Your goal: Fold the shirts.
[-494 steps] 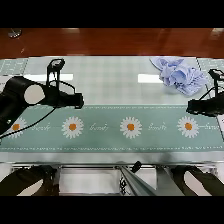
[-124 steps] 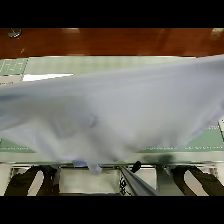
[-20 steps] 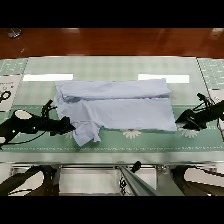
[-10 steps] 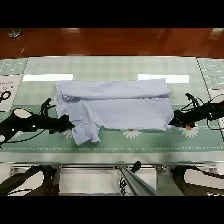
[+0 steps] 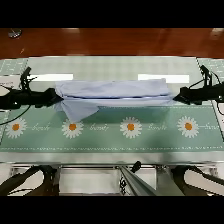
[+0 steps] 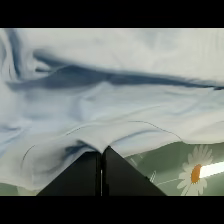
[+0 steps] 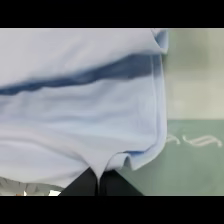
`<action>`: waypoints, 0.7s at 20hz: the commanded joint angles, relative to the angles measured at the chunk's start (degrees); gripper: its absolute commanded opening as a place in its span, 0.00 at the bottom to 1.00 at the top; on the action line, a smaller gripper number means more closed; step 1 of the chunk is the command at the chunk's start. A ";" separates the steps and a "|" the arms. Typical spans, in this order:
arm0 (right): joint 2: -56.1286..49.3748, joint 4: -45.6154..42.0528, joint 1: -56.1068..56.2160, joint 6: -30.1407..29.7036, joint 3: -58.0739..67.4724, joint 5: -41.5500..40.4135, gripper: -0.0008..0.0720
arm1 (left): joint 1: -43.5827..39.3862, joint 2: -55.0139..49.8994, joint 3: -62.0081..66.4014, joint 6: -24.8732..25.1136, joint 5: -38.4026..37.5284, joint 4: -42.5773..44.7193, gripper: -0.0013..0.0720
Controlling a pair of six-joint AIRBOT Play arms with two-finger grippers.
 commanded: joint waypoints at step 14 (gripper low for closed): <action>-23.19 -0.17 8.92 8.52 22.10 -18.38 0.05 | -0.42 -31.10 33.48 0.33 -5.27 -7.63 0.04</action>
